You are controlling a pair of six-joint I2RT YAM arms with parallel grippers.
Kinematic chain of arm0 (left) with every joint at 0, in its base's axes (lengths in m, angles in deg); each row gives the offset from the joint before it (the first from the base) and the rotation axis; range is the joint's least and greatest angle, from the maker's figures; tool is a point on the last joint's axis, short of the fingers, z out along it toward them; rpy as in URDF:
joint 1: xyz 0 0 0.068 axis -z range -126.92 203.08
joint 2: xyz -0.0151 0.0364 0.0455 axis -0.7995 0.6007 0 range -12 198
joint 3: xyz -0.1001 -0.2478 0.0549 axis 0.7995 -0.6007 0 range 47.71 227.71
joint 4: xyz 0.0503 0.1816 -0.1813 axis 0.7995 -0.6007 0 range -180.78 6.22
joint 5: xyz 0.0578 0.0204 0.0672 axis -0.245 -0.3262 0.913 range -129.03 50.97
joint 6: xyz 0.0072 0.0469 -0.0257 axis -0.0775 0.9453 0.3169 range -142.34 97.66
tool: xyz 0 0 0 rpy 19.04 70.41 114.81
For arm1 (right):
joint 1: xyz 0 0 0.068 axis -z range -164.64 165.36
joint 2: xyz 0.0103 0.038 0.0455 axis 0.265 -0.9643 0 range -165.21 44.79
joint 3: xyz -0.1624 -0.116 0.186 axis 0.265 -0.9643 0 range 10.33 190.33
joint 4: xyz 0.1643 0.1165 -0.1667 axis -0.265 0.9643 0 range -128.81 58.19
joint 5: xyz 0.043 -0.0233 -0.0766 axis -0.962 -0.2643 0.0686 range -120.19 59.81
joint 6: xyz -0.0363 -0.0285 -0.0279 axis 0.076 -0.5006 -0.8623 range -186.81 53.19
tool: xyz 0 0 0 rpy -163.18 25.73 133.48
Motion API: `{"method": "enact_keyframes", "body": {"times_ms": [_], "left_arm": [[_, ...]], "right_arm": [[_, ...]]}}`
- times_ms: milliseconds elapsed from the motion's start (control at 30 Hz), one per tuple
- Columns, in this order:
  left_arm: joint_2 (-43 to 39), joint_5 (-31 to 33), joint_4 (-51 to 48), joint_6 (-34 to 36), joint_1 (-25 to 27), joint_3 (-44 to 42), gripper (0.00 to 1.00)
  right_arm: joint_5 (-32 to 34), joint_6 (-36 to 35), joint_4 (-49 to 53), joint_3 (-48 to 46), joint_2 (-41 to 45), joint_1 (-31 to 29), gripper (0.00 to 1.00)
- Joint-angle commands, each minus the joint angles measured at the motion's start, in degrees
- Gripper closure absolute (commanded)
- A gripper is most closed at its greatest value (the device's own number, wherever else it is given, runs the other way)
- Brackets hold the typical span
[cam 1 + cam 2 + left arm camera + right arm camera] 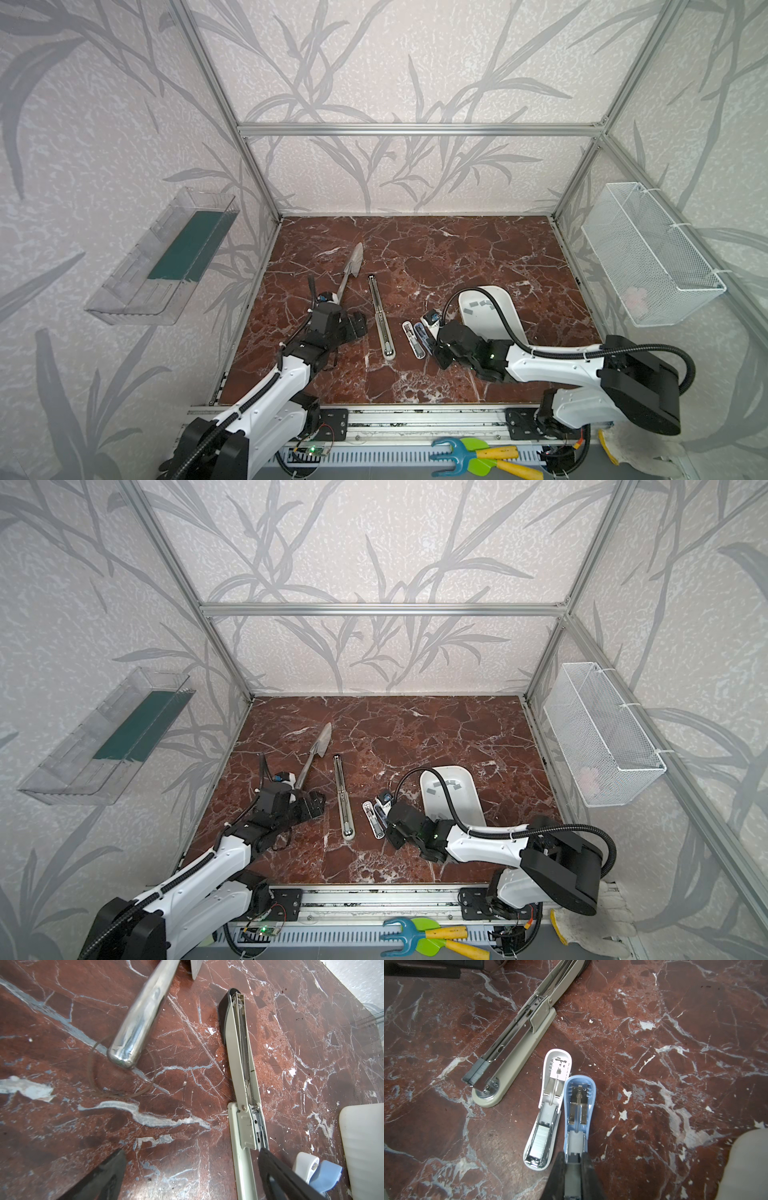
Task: Load the staples into the stapler
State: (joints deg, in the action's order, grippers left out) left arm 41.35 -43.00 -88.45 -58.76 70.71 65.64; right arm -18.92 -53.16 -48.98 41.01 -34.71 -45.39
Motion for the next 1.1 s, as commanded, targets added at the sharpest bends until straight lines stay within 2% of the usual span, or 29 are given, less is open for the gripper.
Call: {"method": "enact_keyframes", "body": {"times_ms": [0, 800, 1067], "left_arm": [[-0.32, 1.23, 0.50, 0.11, -0.05, 0.31, 0.01], [-0.24, 1.21, 0.49, 0.10, -0.05, 0.34, 0.01], [-0.16, 1.16, 0.62, 0.04, -0.04, 0.31, 0.01]], "right_arm": [[-0.57, 0.24, -0.90, 0.92, -1.48, -0.42, 0.88], [0.25, 0.09, -1.06, 1.58, -3.64, -0.41, 0.88], [-0.01, -0.15, -0.35, 1.65, -1.75, -0.40, 0.88]]}}
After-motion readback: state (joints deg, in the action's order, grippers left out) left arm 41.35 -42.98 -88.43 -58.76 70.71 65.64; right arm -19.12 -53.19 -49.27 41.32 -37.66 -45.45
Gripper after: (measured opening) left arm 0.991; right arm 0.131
